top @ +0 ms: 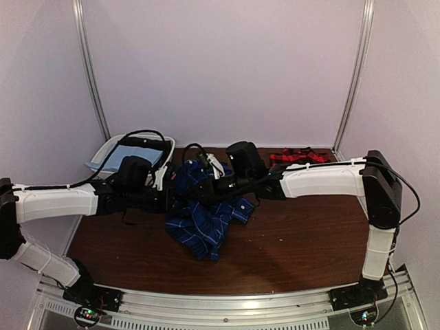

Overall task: Fold and stack the long sleeve shirts
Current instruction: Pass from the right arm to the left, then pick up the crumpled shirt from the center of the board.

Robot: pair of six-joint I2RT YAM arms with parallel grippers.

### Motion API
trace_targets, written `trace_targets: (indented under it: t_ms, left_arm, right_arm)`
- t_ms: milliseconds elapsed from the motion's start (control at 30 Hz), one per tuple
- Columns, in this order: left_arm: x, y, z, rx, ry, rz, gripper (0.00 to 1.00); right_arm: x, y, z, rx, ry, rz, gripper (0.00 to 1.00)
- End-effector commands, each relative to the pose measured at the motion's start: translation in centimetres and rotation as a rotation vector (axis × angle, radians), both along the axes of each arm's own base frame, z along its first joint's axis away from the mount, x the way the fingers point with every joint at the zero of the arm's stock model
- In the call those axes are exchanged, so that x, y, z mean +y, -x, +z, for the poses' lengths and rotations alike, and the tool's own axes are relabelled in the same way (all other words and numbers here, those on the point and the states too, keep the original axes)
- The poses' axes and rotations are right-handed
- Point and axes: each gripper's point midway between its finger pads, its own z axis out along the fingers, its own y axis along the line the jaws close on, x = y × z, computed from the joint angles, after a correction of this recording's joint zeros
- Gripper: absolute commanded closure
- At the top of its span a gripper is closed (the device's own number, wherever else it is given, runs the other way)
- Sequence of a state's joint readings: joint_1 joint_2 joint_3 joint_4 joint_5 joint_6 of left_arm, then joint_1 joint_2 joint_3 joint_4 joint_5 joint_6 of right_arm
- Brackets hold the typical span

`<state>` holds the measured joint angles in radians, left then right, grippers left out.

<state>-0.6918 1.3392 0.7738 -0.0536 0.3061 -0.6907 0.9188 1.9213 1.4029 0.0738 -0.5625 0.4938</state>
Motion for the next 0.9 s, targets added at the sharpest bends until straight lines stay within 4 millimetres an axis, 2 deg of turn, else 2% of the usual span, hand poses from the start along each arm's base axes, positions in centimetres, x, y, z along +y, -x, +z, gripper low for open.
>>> trace_targets:
  t_ms: [0, 67, 133, 267, 367, 533, 667, 867]
  left_arm:
    - [4.3, -2.2, -0.5, 0.021, -0.158, 0.262, 1.0]
    - [6.6, -2.5, -0.9, 0.04, -0.227, 0.363, 1.0]
    - [7.8, -2.4, -0.6, 0.039, -0.248, 0.415, 1.0]
    - [9.0, -2.2, 0.4, 0.032, -0.258, 0.462, 1.0]
    - [9.2, -2.3, 1.0, 0.021, -0.256, 0.467, 1.0]
    - [8.8, -2.3, 1.3, 0.027, -0.253, 0.448, 1.0]
    - [8.4, -2.4, 1.7, 0.022, -0.244, 0.435, 1.0]
    - [7.9, -2.6, 2.4, 0.015, -0.23, 0.42, 1.0]
  right_arm:
    - [-3.1, -3.6, 0.2, -0.054, 0.049, -0.135, 0.53]
    - [-5.2, -5.3, -0.8, -0.066, 0.102, -0.206, 0.41]
    - [-7.7, -7.0, -2.5, -0.073, 0.183, -0.276, 0.34]
    - [-11.5, -9.8, -5.6, -0.107, 0.338, -0.384, 0.22]
    - [-13.0, -11.4, -7.4, -0.142, 0.433, -0.43, 0.15]
    - [-12.6, -12.8, -10.0, -0.147, 0.509, -0.403, 0.07]
    - [-11.5, -12.7, -12.2, -0.105, 0.526, -0.355, 0.06]
    - [-10.2, -12.1, -13.6, -0.035, 0.478, -0.318, 0.22]
